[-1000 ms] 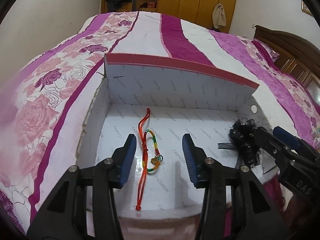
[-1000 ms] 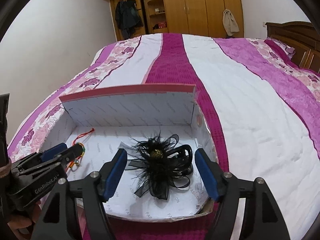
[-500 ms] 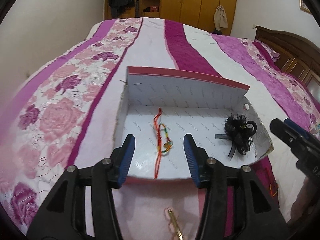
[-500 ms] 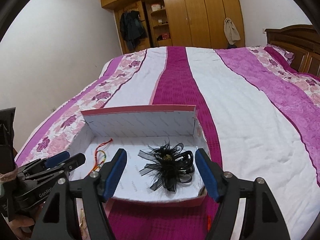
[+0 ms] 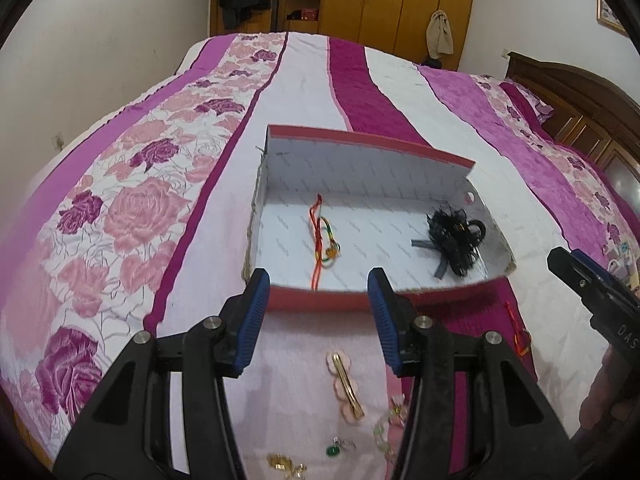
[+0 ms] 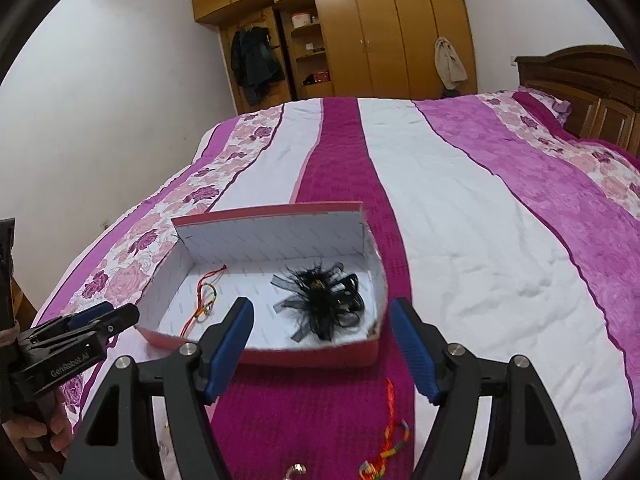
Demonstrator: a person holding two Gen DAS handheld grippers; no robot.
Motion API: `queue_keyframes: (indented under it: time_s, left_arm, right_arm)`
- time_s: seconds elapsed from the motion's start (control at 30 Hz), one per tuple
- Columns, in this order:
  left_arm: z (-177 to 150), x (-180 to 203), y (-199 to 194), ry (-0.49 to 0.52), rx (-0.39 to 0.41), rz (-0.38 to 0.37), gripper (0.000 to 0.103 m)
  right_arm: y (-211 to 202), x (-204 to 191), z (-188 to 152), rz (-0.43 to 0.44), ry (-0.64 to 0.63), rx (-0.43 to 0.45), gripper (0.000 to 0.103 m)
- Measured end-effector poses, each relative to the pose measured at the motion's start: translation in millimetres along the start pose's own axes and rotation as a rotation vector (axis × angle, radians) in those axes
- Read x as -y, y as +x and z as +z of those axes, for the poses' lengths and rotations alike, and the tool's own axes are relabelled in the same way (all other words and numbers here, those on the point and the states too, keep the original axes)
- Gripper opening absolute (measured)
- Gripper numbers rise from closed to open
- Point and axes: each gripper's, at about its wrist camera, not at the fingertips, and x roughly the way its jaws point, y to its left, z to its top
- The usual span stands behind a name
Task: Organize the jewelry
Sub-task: 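Lift both open tools out of the pink shoebox, then grasp the gold flower hair clip with the left tool while the right tool grasps the red string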
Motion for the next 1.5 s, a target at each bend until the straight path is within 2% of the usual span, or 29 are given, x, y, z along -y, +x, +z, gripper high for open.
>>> queue_keyframes:
  time_s: [0.43,1.03,1.2,1.5]
  left_arm:
    - [-30.5,0.8,4.1,-0.011,-0.111,-0.032,0.043]
    - [-61.7,6.0,31.8,-0.011,-0.237,-0.049,0.043]
    - [-66.3,5.6,40.2,-0.004,-0.254,-0.038,0.043]
    - [-70.8,10.4,49.9,0.045,-0.237,-0.008,0.043]
  right_arm:
    - [-17.0,21.3,-36.7,-0.03,0.035,-0.095,0.073]
    - [4.5,34.6,-88.6,-0.061,0.069,-0.293,0.073]
    - [11.9,35.6,-96.0,-0.06,0.076,-0.321,0.073]
    - [23.0,34.7,-103.7,-0.066,0.066,-0.343,0.074]
